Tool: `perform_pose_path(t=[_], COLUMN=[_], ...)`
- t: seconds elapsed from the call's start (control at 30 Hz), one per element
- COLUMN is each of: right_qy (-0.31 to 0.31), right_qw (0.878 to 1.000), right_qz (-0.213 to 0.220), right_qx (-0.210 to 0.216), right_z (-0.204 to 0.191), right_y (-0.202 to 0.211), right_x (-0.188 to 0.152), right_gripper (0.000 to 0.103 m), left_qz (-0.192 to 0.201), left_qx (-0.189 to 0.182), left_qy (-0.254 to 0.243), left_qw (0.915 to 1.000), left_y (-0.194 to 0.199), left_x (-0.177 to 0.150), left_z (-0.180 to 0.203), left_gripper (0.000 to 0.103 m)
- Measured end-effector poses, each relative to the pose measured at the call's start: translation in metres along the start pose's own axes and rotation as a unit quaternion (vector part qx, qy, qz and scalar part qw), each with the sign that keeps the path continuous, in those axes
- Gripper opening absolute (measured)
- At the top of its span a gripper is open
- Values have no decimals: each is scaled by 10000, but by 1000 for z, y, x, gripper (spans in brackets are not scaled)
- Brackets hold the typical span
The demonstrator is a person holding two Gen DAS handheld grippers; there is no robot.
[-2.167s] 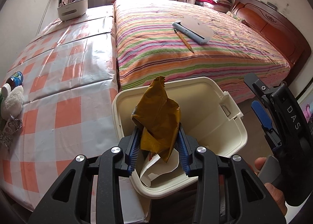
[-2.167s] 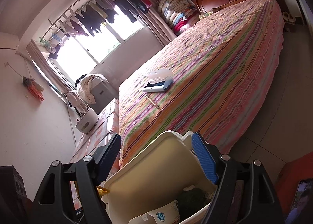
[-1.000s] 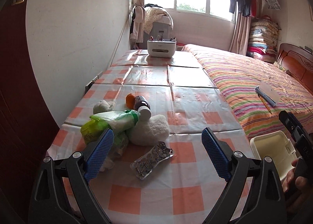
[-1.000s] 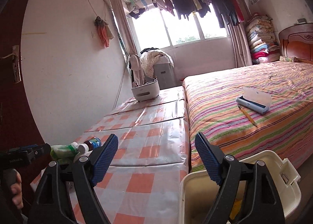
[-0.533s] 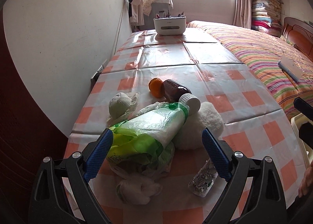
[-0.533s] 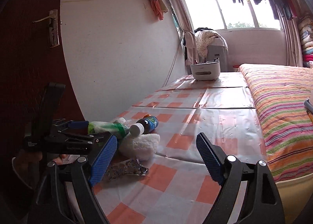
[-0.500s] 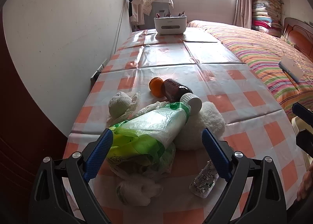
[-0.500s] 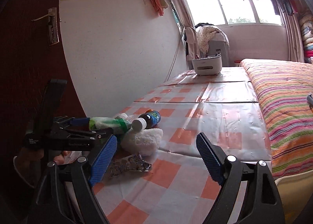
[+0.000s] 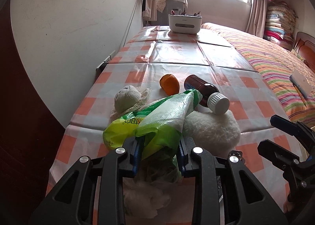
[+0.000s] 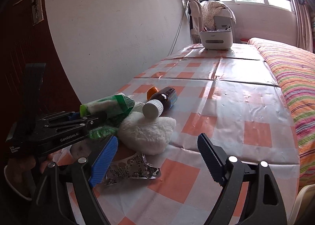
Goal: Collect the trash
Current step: 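Grasp the green plastic bag with the left gripper while right grasps the brown bottle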
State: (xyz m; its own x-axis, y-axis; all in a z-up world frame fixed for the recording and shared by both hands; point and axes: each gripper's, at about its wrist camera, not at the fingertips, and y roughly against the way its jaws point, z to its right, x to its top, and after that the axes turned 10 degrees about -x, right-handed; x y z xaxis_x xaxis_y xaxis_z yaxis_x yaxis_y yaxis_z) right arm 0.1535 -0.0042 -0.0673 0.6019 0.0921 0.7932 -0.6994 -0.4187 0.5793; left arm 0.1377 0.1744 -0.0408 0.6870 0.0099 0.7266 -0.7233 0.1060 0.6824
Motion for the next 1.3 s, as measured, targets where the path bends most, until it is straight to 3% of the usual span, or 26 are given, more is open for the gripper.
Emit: perform_pose_path(t=[0.27, 0.33, 0.4, 0.57, 0.9, 0.93, 1.0, 1.07, 1.3], right_qy=[-165, -192, -389, -1379, -723, -694, -591, -450, -192], right_qw=[9973, 9974, 9968, 9865, 9810, 9799, 9782, 9765, 9765], right_qz=[-700, -680, -496, -709, -1079, -1112, -1202, -1250, -1113], right_qx=[130, -109, -488, -530, -1444, -1506, -1585, -1695, -1834], right_z=[-4, 2, 22, 77, 87, 89, 91, 92, 88], right_y=[-41, -42, -43, -71, -110, -111, -115, -118, -108], right_x=[6, 12, 29, 63, 69, 68, 66, 64, 56], right_gripper=[81, 81, 81, 81, 81, 80, 67, 45, 43], left_qz=[215, 227, 238, 300, 420, 440, 488, 543, 712], left_qx=[110, 99, 70, 21, -37, -45, -52, -36, -52], left_qy=[192, 256, 354, 489, 674, 670, 636, 580, 491], left_qw=[9995, 9994, 9991, 9983, 9968, 9968, 9968, 9968, 9962], left_y=[11, 13, 15, 22, 30, 32, 35, 39, 49], left_x=[1, 2, 2, 5, 6, 6, 6, 5, 4], left_z=[-6, -9, -12, -20, -27, -27, -24, -21, -12], left_gripper=[25, 25, 26, 26, 27, 27, 27, 27, 26])
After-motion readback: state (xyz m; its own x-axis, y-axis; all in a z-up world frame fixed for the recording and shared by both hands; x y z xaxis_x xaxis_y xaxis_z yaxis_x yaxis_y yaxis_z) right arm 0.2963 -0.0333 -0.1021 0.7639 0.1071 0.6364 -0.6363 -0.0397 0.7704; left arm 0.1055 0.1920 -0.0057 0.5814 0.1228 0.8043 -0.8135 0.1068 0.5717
